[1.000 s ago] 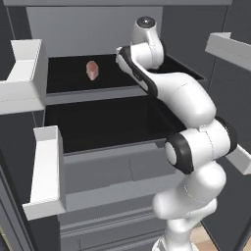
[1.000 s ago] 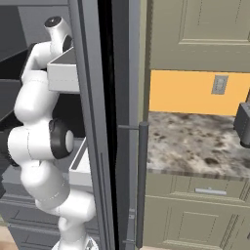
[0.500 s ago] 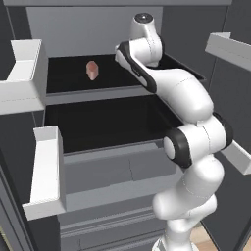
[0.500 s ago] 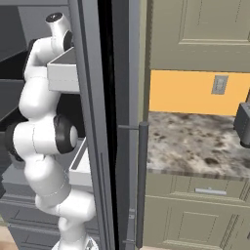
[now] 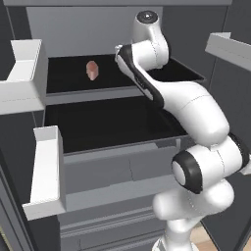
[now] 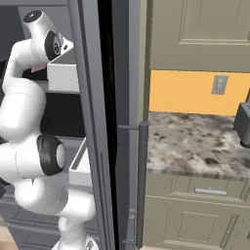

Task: Gather the carrot and squash from the fridge and place them on a tray on the dining counter. Then gather the steak and fish from the fridge and place them on the other tray.

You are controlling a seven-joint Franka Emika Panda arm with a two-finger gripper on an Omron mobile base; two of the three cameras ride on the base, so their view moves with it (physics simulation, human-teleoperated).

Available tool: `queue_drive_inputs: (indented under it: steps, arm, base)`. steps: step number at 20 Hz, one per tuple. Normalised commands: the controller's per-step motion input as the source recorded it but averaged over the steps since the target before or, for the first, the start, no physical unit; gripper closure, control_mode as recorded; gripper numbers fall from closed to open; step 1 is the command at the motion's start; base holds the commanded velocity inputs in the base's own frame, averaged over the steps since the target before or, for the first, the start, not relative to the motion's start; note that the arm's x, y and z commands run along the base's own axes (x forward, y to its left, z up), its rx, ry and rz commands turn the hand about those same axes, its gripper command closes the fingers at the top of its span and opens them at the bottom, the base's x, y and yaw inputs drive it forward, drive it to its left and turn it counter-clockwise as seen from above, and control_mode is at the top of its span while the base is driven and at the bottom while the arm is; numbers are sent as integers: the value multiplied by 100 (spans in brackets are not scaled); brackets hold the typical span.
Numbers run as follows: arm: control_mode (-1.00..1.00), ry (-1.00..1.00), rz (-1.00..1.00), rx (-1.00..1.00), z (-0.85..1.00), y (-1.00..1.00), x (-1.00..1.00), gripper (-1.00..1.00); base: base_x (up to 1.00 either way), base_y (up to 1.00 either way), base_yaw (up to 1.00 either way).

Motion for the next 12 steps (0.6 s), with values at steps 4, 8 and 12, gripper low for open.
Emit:
queue_drive_inputs:
  steps: [4, 8, 12]
  arm:
    - [-100, -9, 0, 0, 19, 7, -99, 100]
    - [-100, -9, 0, 2, 15, 3, -100, 100]
    - [-100, -8, 0, 4, 13, 0, -100, 100]
  base:
    - [0, 0, 0]
    - [0, 0, 0]
    - [0, 0, 0]
